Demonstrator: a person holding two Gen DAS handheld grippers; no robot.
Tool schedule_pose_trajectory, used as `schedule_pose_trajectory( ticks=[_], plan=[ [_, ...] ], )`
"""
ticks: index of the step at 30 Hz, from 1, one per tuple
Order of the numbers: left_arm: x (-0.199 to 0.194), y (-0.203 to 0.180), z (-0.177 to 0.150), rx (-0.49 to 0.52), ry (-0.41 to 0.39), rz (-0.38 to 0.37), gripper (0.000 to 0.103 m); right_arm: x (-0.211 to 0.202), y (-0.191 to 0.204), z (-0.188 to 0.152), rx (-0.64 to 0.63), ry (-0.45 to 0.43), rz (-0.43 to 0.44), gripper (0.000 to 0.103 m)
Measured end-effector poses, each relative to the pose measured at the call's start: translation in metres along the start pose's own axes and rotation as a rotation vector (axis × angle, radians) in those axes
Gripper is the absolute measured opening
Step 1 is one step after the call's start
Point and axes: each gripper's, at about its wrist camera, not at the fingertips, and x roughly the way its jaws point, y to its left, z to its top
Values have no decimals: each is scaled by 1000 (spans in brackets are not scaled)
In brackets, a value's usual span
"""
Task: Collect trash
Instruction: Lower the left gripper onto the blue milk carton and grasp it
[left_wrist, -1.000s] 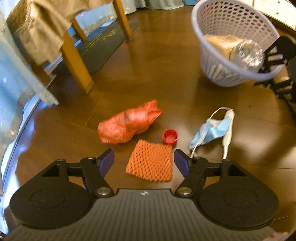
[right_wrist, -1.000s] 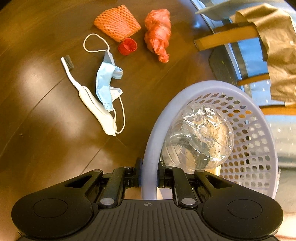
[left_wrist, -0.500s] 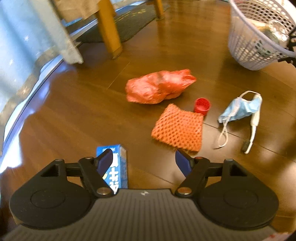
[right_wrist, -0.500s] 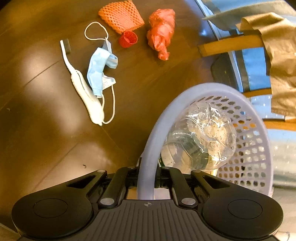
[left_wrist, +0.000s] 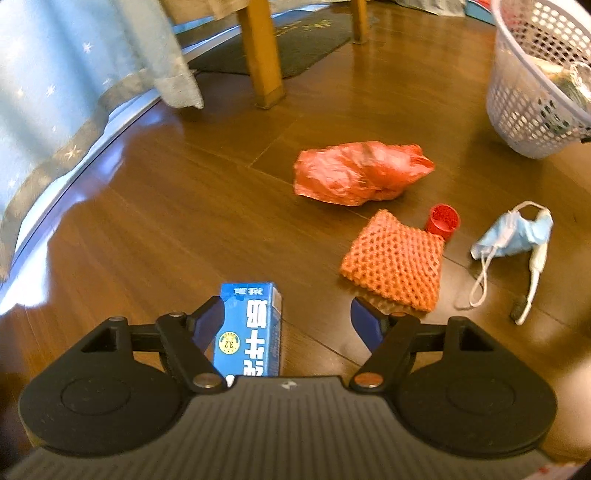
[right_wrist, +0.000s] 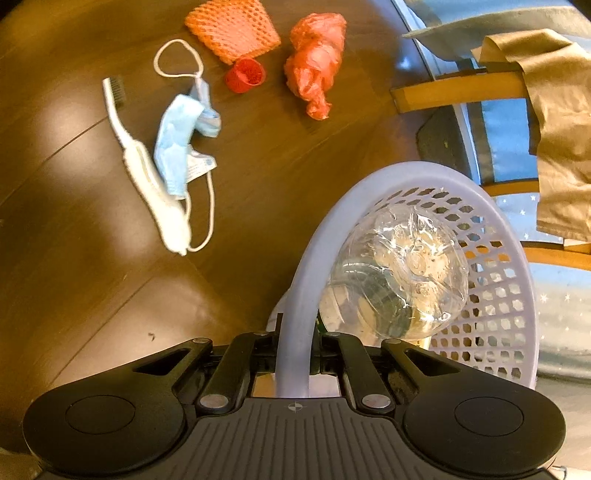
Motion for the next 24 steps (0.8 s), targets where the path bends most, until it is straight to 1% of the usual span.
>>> schedule_pose_trajectory(
  ticks=[8,15,21,24],
  plan=[
    [13,17,-4,-60,-8,21,74,11,-6,16,-15,-21,-37,3],
    [33,27,-19,-67,51,31,74,19,-9,27,-27,-30,-65,3],
    [42,33,-27,-78,71,41,73,24,-16,44,-18,-59,-74,3],
    [47,38,-32,-85,86,30,70,24,-16,51,-27,-73,-79,3]
  ],
)
